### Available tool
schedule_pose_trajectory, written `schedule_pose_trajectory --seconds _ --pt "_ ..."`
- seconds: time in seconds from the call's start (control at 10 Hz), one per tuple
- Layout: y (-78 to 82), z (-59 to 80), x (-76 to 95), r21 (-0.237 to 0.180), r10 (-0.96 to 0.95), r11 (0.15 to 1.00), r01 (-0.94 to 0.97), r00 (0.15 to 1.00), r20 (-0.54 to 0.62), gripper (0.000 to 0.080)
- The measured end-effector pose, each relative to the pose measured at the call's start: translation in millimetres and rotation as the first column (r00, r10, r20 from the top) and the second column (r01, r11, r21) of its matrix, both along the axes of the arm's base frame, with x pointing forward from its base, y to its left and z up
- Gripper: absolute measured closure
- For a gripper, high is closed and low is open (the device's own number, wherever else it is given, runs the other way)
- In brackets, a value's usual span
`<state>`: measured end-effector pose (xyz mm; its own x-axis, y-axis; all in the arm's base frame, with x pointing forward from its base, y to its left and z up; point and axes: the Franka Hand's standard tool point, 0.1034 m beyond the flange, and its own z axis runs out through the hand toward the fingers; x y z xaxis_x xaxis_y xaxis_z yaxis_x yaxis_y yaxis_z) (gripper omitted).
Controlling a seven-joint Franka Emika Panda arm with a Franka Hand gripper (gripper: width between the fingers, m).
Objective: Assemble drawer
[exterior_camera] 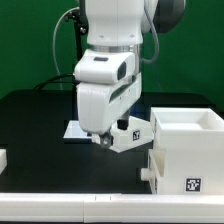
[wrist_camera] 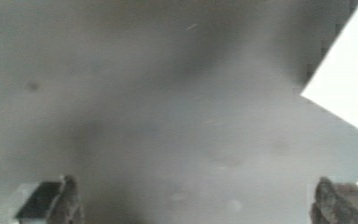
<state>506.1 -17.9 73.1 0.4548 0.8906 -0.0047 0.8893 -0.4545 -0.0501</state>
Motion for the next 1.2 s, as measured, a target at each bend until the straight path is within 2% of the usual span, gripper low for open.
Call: schedule_pose_trajectory --seconds 0.1,0.2,0.4,0.7,1.0,1.1,1.2 --pt "4.0 19.2 -12.1 -0.014 -0.057 0.998 0.057 0.998 0.008 0.0151" --pt "7.3 34.4 -16.5 -0.025 -0.081 0.996 0.081 0.997 0.002 0.0151" --pt "5.6 23.9 -15.4 -0.019 -0.066 0.998 0.066 0.998 -0.001 0.0151" --pt "6.3 24.5 -16.0 -0.019 -0.071 0.997 0.071 0.997 0.0 0.0151" --pt "25.9 32.1 -59.1 -0.038 -0.231 0.972 0.231 0.973 -0.003 0.0151" --pt "28.8 33.0 -65.6 -0.037 -0.276 0.961 0.275 0.961 -0.007 0.0151" --pt "27.8 32.1 -64.5 -0.037 -0.263 0.964 0.263 0.965 -0.008 0.0151"
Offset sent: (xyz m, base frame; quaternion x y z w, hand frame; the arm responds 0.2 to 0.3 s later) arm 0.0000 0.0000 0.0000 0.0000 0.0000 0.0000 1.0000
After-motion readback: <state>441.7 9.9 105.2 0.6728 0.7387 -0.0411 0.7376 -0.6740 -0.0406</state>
